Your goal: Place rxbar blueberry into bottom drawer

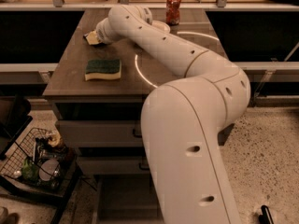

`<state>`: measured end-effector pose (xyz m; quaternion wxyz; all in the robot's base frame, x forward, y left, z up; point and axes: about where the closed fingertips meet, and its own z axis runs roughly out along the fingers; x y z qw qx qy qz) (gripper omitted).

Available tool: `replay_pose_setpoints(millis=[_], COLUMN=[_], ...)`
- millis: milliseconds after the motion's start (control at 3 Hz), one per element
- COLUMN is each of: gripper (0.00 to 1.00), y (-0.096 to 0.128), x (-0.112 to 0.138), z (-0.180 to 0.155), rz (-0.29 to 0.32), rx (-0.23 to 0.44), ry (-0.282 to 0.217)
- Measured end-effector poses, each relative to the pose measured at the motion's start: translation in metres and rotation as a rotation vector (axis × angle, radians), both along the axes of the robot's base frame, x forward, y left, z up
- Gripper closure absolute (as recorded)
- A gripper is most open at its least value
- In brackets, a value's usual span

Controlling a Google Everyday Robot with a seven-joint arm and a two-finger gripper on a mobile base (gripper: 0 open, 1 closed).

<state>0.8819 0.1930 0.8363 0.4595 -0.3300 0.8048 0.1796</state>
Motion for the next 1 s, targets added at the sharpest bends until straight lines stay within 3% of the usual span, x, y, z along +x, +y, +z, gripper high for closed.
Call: replay_pose_setpoints(millis=[1000], gripper=[1.0], y=[-0.0012], x=[-0.0005], z=[0.0047], rz=[-0.003], rx=[-0.005], ry=[-0.005])
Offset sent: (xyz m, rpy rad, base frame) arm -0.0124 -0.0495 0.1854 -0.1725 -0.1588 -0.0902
